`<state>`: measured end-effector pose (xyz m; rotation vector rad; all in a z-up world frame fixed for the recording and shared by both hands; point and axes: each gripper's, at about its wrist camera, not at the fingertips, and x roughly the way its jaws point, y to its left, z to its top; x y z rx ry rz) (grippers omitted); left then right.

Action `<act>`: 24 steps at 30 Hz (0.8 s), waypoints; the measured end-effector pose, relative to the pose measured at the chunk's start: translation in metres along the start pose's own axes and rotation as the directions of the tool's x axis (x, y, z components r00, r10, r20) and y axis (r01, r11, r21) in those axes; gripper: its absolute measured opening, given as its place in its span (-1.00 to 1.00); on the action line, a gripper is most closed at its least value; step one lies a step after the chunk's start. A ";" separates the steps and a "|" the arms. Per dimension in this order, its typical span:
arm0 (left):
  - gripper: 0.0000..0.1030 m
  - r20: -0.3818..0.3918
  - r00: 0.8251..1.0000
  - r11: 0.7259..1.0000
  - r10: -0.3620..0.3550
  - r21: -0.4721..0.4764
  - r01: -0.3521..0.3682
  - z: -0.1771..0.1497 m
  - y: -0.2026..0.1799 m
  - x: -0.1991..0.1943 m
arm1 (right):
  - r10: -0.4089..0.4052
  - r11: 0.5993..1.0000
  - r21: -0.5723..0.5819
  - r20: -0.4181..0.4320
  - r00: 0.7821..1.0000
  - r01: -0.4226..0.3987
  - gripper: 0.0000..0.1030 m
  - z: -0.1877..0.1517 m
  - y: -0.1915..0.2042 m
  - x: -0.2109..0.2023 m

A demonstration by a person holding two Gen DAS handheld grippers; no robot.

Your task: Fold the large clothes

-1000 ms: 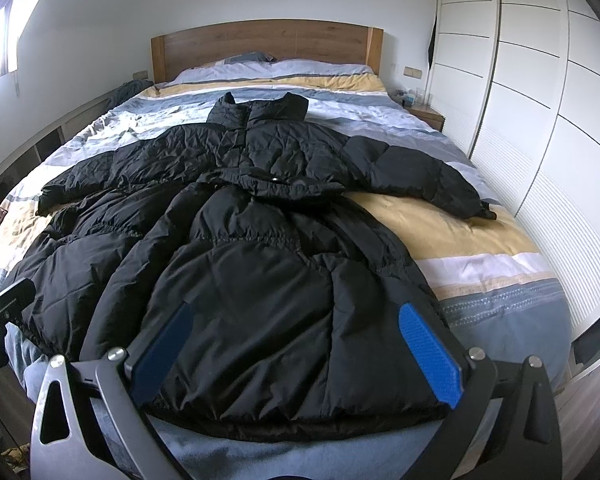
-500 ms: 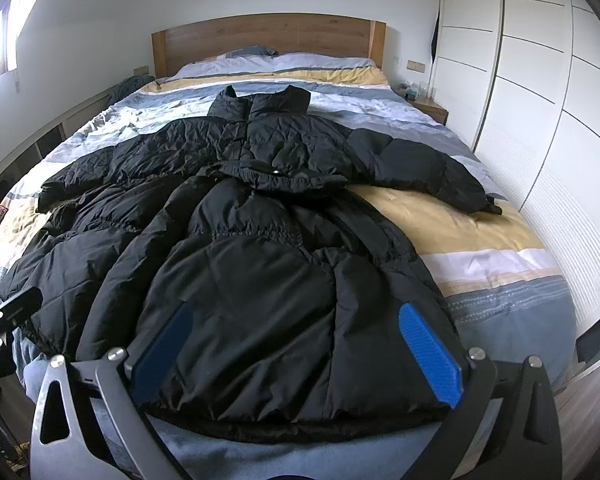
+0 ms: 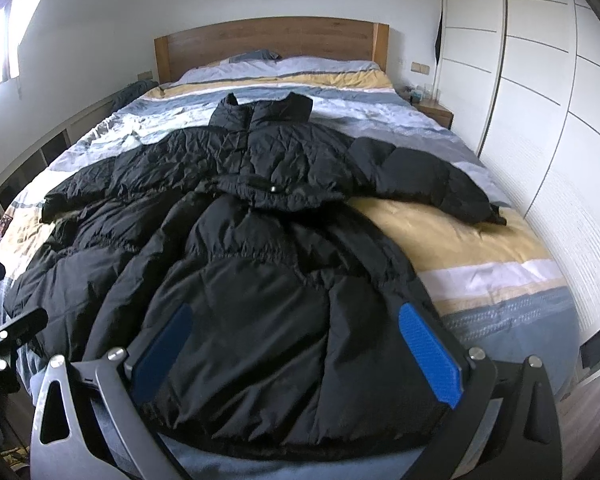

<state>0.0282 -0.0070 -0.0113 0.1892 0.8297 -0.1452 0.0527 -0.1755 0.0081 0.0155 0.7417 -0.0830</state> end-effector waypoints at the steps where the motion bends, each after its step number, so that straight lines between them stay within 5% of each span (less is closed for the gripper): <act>1: 0.99 -0.009 1.000 1.000 0.001 -0.003 -0.001 0.003 0.002 0.002 | 0.001 1.000 0.002 0.005 1.000 -0.001 1.00 0.004 -0.001 -0.001; 10: 0.99 -0.076 0.997 0.994 0.018 -0.102 -0.026 0.024 0.041 0.019 | 0.037 0.996 0.083 0.093 0.995 -0.045 1.00 0.068 -0.029 -0.006; 19: 0.99 0.068 0.970 0.960 0.235 -0.171 -0.221 0.084 0.081 0.011 | 0.041 0.977 0.199 0.168 0.985 -0.075 1.00 0.153 -0.080 0.031; 24: 0.99 0.072 0.972 0.964 0.222 -0.164 -0.208 0.096 0.088 0.026 | 0.014 0.945 0.323 0.114 0.993 -0.051 1.00 0.165 -0.125 0.085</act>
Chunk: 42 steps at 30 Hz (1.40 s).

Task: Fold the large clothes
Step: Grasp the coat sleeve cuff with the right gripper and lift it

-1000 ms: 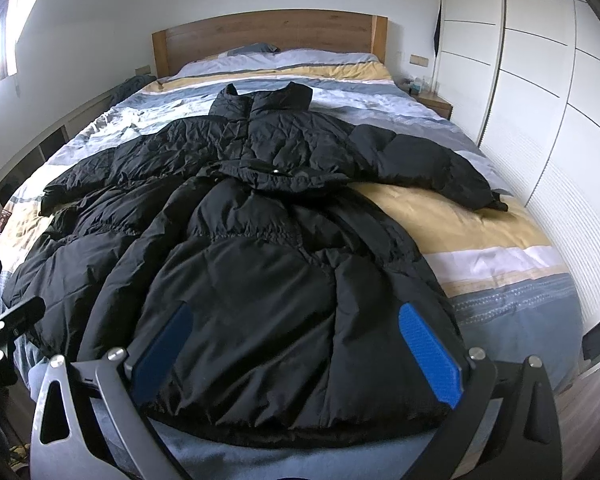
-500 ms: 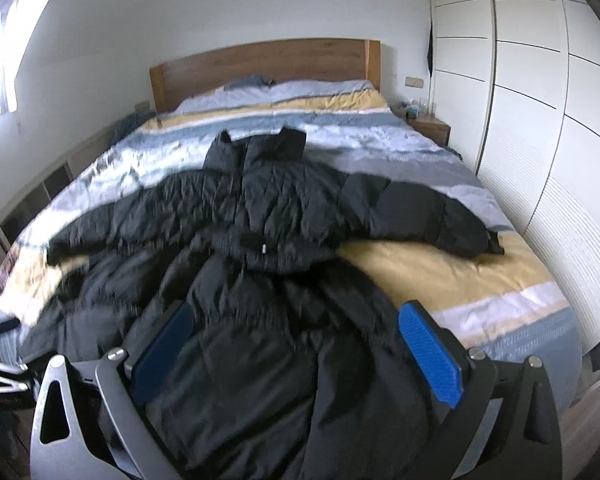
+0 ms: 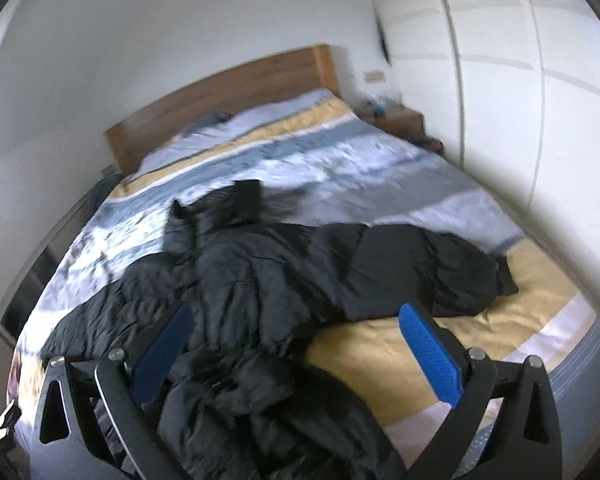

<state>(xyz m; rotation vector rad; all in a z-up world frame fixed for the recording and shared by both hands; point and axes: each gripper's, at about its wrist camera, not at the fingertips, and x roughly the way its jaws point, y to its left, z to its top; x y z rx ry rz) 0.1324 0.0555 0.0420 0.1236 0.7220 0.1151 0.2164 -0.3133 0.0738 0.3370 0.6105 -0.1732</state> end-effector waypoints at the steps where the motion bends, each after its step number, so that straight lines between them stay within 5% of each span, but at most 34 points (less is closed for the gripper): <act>1: 0.99 -0.004 1.000 1.000 0.009 0.016 -0.009 0.000 -0.002 0.005 | -0.013 0.999 0.029 -0.018 1.000 0.013 1.00 0.001 -0.013 0.016; 7: 0.99 -0.026 0.999 0.998 0.021 0.054 -0.019 0.000 -0.015 0.020 | -0.082 0.981 0.168 -0.114 0.990 0.100 1.00 -0.011 -0.085 0.089; 17: 0.99 -0.147 0.989 0.999 0.007 -0.051 -0.015 -0.006 -0.006 0.065 | -0.080 0.908 0.387 -0.209 0.975 0.157 1.00 -0.038 -0.192 0.161; 31: 0.99 -0.193 0.981 0.996 0.033 -0.080 -0.050 -0.008 -0.002 0.100 | 0.016 0.744 0.666 -0.105 0.994 0.058 0.95 -0.045 -0.257 0.198; 33: 0.99 -0.203 0.979 0.996 0.024 -0.084 -0.042 -0.010 0.000 0.105 | 0.007 0.740 0.670 -0.094 0.996 0.058 0.75 -0.040 -0.261 0.200; 38: 0.99 -0.203 0.979 0.997 0.009 -0.073 -0.025 -0.012 -0.004 0.109 | -0.002 0.723 0.689 -0.071 0.997 0.050 -0.17 -0.035 -0.271 0.202; 42: 0.98 -0.188 0.982 0.996 0.006 -0.083 -0.022 -0.012 -0.003 0.107 | -0.007 0.740 0.672 -0.027 1.000 0.023 -0.52 -0.028 -0.268 0.194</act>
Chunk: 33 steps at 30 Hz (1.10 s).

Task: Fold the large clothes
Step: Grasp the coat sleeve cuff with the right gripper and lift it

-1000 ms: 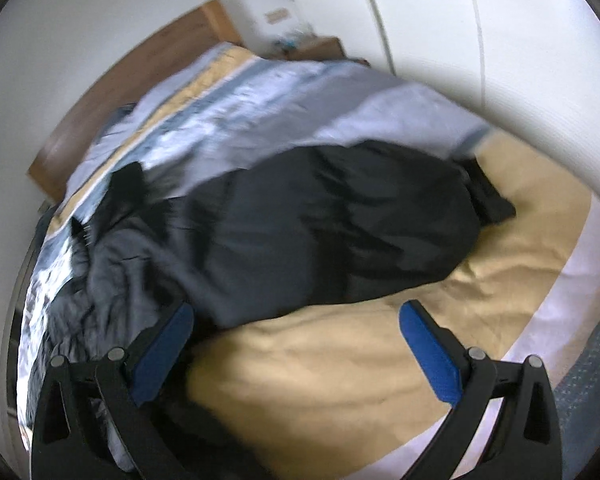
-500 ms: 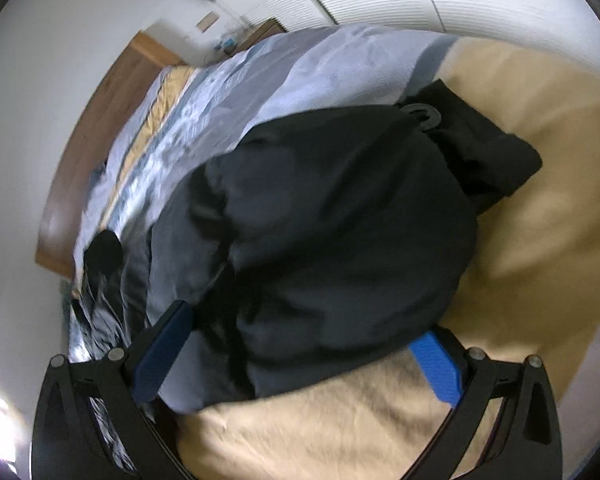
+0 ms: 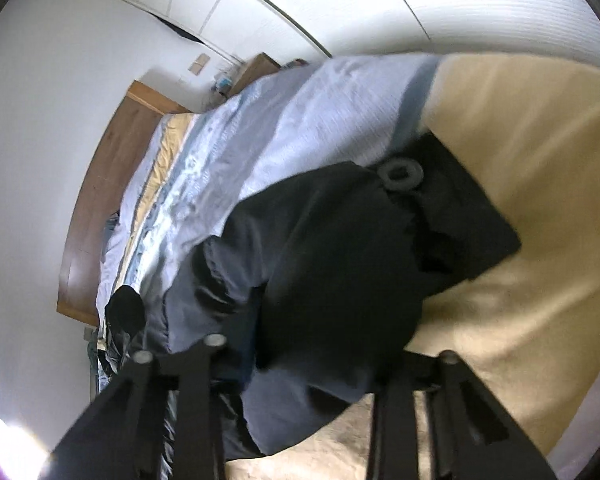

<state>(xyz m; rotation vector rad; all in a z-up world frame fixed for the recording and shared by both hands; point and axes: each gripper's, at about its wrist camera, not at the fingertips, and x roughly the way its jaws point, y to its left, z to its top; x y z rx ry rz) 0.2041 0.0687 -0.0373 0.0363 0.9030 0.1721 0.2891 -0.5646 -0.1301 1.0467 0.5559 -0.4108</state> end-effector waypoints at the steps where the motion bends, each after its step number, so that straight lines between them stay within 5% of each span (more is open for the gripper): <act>1: 0.98 0.009 1.000 1.000 -0.001 -0.005 0.001 0.000 0.001 -0.002 | 0.005 1.000 -0.012 0.006 1.000 -0.005 -0.59 0.001 0.003 -0.002; 16: 0.90 0.034 0.999 0.997 -0.019 -0.073 0.022 -0.003 0.024 -0.031 | 0.093 0.963 -0.257 0.032 0.995 -0.082 -0.67 -0.010 0.099 -0.056; 33: 0.90 0.039 0.997 0.987 -0.061 -0.144 0.066 -0.008 0.046 -0.052 | 0.262 0.755 -0.581 -0.161 0.952 -0.306 -0.67 -0.126 0.235 -0.086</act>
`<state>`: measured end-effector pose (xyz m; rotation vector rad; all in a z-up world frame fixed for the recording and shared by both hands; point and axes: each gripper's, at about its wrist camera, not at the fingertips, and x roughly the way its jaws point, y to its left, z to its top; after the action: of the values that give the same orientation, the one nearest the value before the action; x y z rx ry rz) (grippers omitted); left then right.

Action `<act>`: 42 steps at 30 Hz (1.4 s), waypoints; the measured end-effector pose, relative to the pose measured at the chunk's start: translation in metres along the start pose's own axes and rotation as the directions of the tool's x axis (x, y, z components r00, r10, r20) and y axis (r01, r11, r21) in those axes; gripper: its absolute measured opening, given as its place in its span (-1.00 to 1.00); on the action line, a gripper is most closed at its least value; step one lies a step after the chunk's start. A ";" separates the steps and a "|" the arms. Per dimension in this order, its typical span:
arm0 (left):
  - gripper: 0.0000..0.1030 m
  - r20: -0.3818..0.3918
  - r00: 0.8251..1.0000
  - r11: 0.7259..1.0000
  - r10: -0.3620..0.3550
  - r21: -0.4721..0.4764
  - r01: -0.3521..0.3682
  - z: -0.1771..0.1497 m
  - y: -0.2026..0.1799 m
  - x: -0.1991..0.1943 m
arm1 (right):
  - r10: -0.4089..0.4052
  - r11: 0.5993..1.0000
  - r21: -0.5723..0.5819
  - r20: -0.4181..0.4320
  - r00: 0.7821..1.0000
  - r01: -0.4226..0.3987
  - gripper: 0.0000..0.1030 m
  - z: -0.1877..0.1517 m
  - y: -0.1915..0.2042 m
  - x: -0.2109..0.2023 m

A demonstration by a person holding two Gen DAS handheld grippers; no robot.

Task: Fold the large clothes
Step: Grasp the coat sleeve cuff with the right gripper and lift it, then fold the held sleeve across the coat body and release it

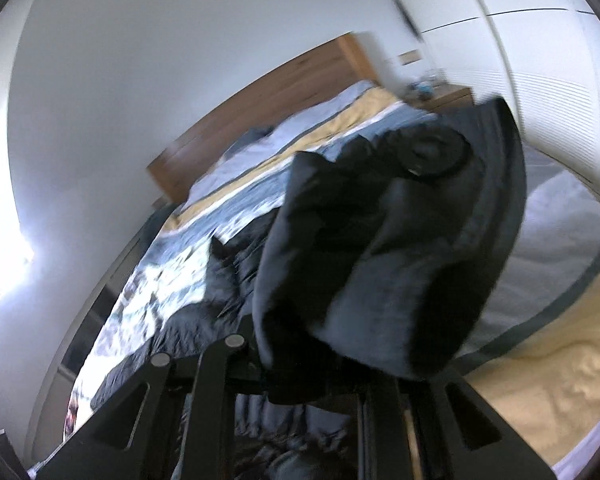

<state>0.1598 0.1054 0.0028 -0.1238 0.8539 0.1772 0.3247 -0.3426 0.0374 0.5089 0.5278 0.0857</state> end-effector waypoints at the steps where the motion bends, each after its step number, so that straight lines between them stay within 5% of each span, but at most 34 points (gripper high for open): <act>1: 0.90 -0.001 1.000 1.000 0.002 0.007 -0.002 -0.001 -0.001 0.000 | 0.006 1.000 -0.021 -0.014 1.000 -0.007 -0.67 -0.005 0.009 0.003; 13: 0.90 -0.015 0.999 0.999 0.034 0.042 -0.034 -0.006 -0.005 0.011 | 0.027 0.981 -0.183 -0.208 0.978 -0.066 -0.67 -0.074 0.073 0.049; 30: 0.90 -0.075 0.996 0.998 0.055 0.011 -0.054 -0.012 0.003 0.036 | -0.056 0.948 -0.307 -0.421 0.905 -0.084 -0.60 -0.146 0.100 0.112; 33: 0.90 -0.076 0.995 0.998 0.062 0.008 -0.061 -0.011 0.004 0.035 | -0.057 0.948 -0.306 -0.438 0.897 -0.090 -0.48 -0.146 0.101 0.113; 36: 0.90 -0.075 0.995 0.998 0.062 0.003 -0.062 -0.011 0.003 0.029 | -0.040 0.943 -0.312 -0.453 0.891 -0.116 -0.02 -0.148 0.111 0.107; 42: 0.90 -0.058 0.996 0.998 0.065 0.001 -0.065 -0.012 -0.001 0.007 | 0.001 0.921 -0.349 -0.443 0.896 -0.173 0.02 -0.146 0.140 0.076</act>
<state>0.1562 0.1029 -0.0102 -0.1024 0.9167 0.2360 0.3239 -0.1402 -0.0388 0.1234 0.9063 0.3919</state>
